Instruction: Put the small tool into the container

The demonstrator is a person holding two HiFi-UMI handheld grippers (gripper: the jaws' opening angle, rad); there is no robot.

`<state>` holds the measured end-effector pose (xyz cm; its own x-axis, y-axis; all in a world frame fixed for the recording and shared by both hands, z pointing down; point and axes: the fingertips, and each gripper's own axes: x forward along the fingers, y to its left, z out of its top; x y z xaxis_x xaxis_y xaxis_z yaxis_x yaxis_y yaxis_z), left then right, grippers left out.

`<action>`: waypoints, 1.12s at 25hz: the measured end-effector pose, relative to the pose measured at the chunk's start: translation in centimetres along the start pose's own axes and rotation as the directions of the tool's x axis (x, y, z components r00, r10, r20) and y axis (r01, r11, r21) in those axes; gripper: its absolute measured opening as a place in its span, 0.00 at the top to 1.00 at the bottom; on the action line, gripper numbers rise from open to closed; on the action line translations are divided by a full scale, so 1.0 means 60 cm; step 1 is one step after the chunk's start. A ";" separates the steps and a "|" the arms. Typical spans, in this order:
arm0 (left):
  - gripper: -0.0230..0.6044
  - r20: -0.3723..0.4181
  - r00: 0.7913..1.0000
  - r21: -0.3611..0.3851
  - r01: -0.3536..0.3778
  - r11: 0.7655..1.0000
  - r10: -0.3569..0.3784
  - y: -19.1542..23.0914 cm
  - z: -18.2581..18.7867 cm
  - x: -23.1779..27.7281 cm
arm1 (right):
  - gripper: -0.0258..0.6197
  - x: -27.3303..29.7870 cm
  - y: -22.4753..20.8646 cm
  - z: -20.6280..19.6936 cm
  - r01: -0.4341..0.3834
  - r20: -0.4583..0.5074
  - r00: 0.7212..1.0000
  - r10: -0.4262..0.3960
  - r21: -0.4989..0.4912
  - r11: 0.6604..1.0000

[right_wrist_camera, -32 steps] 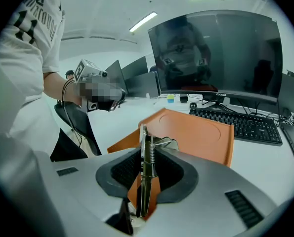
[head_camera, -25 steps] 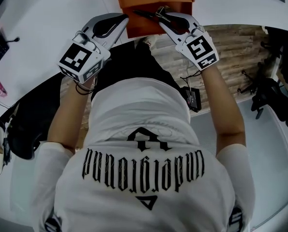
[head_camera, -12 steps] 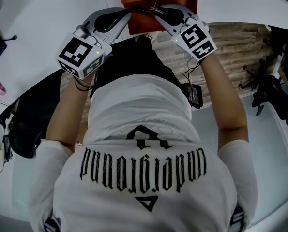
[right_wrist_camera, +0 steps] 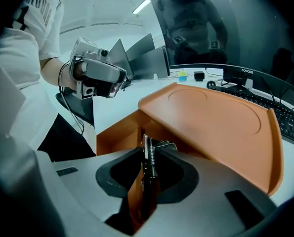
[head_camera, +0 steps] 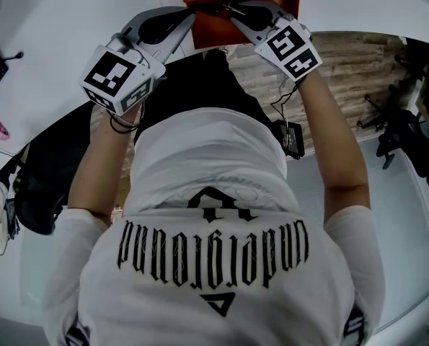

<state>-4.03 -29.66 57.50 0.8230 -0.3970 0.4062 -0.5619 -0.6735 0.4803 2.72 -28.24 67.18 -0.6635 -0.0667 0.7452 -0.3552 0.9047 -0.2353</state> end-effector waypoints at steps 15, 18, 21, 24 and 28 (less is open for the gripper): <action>0.94 -0.007 1.000 0.008 0.013 1.000 -0.013 -0.010 0.002 0.017 | 0.76 0.007 -0.021 -0.014 0.081 -0.042 0.996 -0.082 -0.007 0.997; 0.94 -0.006 1.000 0.009 0.013 1.000 -0.013 -0.009 0.003 0.017 | 0.73 0.005 -0.026 -0.012 0.104 -0.046 0.994 -0.104 -0.012 0.995; 0.94 -0.004 1.000 0.012 0.010 1.000 -0.010 -0.016 0.000 0.014 | 0.72 -0.006 -0.026 -0.013 0.127 -0.037 0.991 -0.127 -0.008 0.992; 0.94 0.005 1.000 0.022 0.005 1.000 -0.005 -0.028 0.001 0.011 | 0.72 -0.022 -0.025 -0.008 0.150 -0.023 0.988 -0.151 -0.004 0.989; 0.94 0.016 1.000 0.045 0.013 0.999 -0.013 -0.060 0.005 0.013 | 0.72 -0.053 -0.019 0.005 0.185 0.012 0.983 -0.185 0.006 0.983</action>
<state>-1.36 -27.72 55.85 0.8318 -0.3980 0.3869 -0.5471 -0.7058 0.4501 5.04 -29.15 64.88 -0.5943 -0.2381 0.7682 -0.4757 0.8742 -0.0971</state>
